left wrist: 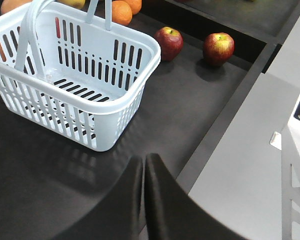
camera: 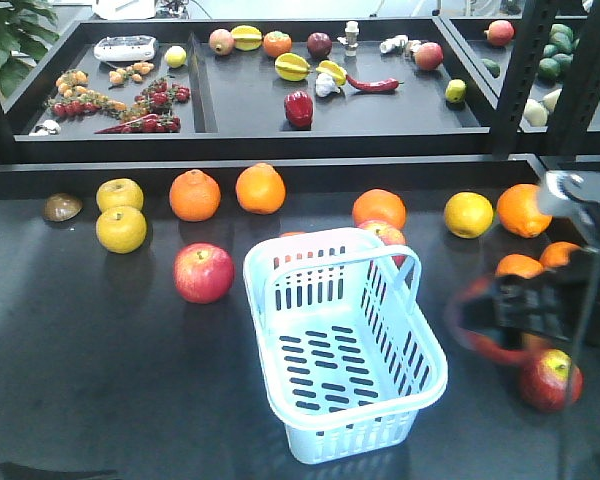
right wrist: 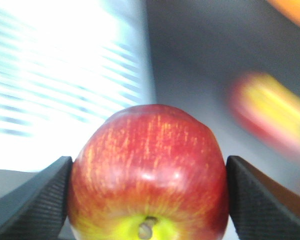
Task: Pick three apples into basket with both arms
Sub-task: 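Carry the apple over the basket and release it inside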
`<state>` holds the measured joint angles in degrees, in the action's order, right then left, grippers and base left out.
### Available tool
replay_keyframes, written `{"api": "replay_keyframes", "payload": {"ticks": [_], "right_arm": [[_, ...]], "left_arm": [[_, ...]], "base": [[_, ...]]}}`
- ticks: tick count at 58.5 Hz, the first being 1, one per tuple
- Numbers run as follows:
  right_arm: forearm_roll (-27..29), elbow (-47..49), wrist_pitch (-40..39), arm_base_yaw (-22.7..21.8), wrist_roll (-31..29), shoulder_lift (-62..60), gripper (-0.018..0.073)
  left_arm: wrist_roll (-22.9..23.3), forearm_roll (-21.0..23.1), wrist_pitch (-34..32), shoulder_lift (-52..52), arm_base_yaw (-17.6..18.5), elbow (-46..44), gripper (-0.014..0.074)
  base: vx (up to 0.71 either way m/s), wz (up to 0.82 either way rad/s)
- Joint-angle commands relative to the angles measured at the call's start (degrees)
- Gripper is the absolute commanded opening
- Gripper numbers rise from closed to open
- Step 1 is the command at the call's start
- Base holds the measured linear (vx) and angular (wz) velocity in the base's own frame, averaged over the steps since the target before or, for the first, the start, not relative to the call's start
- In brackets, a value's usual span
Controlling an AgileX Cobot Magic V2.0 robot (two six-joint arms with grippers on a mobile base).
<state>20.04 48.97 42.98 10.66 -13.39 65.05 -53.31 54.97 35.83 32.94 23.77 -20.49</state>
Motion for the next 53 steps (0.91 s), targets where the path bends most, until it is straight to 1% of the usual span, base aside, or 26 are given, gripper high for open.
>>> {"api": "replay_keyframes", "payload": {"ticks": [1,5,7,11,15,18,21,27,31,34,37,40,44,48,53], "right_arm": [[10.1,1.2,-8.1,3.2,-7.9,0.8,0.0002],[13.9,1.2,-9.6,4.8,-9.6,3.8,0.0007],[14.8,1.2,-9.7,4.8,-9.9,5.1,0.0009],[15.2,1.2,-10.0,4.8,-11.5,8.9,0.0024],[16.2,1.2,-11.8,4.7,-14.7,12.1,0.0068],[19.0,1.8,-12.4,4.7,-17.9,14.1,0.0130],[21.8,2.9,-11.3,4.7,-21.2,15.7,0.0204],[26.5,5.2,-8.8,4.7,-26.3,18.4,0.0400],[27.6,6.2,-8.7,4.7,-28.5,19.8,0.0519],[27.9,6.6,-9.3,4.7,-29.7,20.5,0.0585],[28.6,6.8,-10.0,4.7,-29.6,20.8,0.0632],[29.5,6.8,-10.3,4.7,-29.4,20.8,0.0656],[30.2,6.8,-10.3,4.7,-29.2,20.6,0.0650],[30.1,6.8,-10.3,4.7,-29.0,20.2,0.0619],[29.5,6.8,-9.1,4.6,-29.0,19.3,0.0546]], "left_arm": [[0.2,2.6,-2.0,-0.1,0.3,-1.3,-0.0006],[0.2,2.6,-2.0,-0.1,0.3,-1.3,-0.0006],[0.2,2.6,-2.0,-0.1,0.3,-1.3,-0.0006],[0.2,2.6,-1.8,-0.1,0.3,-1.3,-0.0006],[0.2,2.6,-1.8,-0.1,0.3,-1.3,-0.0006],[0.2,2.6,-1.8,-0.1,0.3,-1.3,-0.0006],[0.2,2.6,-1.9,-0.1,0.3,-1.3,-0.0006],[0.2,2.6,-1.9,-0.1,0.3,-1.3,-0.0006],[0.2,2.6,-1.9,-0.1,0.3,-1.3,-0.0006],[0.2,2.6,-1.9,-0.1,0.3,-1.3,-0.0006],[0.2,2.6,-1.9,-0.1,0.3,-1.3,-0.0006],[0.2,2.6,-1.8,-0.1,0.3,-1.3,-0.0006],[0.2,2.5,-1.8,-0.1,0.3,-1.3,-0.0006],[0.2,2.5,-1.8,-0.1,0.3,-1.3,-0.0006],[0.2,2.5,-1.8,-0.1,0.3,-1.3,-0.0006]], "base": [[0.00,0.00],[0.00,0.00],[0.00,0.00],[0.00,0.00],[0.00,0.00],[0.00,0.00],[0.00,0.00],[0.00,0.00],[0.00,0.00],[0.00,0.00],[0.00,0.00],[0.00,0.00],[0.00,0.00],[0.00,0.00],[0.00,0.00]]}}
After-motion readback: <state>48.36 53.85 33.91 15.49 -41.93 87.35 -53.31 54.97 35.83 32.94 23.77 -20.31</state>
